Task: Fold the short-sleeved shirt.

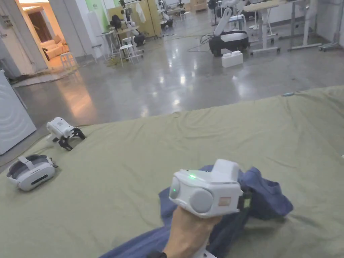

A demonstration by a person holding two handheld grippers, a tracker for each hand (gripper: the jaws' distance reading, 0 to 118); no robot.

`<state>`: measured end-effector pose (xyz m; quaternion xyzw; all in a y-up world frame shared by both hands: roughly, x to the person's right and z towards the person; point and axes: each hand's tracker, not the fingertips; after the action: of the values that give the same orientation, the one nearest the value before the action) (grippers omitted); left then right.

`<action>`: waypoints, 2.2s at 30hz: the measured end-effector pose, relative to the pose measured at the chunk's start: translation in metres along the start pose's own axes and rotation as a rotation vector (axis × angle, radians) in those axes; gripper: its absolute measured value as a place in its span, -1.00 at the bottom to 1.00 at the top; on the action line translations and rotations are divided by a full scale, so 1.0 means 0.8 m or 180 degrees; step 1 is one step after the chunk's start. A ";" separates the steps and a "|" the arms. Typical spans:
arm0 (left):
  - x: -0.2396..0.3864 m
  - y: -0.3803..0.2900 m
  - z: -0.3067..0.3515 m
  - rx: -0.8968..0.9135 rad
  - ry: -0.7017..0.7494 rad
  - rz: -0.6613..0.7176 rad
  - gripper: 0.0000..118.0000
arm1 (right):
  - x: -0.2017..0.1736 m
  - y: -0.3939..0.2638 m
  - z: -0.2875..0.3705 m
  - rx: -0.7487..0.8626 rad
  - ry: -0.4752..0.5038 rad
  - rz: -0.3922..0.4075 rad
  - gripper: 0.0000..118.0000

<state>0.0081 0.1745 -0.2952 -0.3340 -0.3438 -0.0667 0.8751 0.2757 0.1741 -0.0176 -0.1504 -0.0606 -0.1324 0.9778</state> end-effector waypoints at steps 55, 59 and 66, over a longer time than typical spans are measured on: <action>-0.271 -0.227 0.091 -0.0709 0.1535 0.1896 0.15 | -0.078 -0.017 -0.009 -0.0373 0.0407 0.1037 -1.00; -0.271 -0.233 0.073 -0.0834 0.1565 0.1793 -0.40 | -0.059 -0.021 -0.014 -0.0469 0.0277 0.0934 -1.00; -0.242 -0.224 0.032 -0.1159 0.1824 0.1246 -0.95 | -0.042 -0.005 -0.055 -0.0657 0.0139 0.0812 -1.00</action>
<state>-0.2147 0.0311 -0.3096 -0.5109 0.0022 -0.0490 0.8582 0.2460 0.1644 -0.0637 -0.2535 -0.0059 -0.0160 0.9672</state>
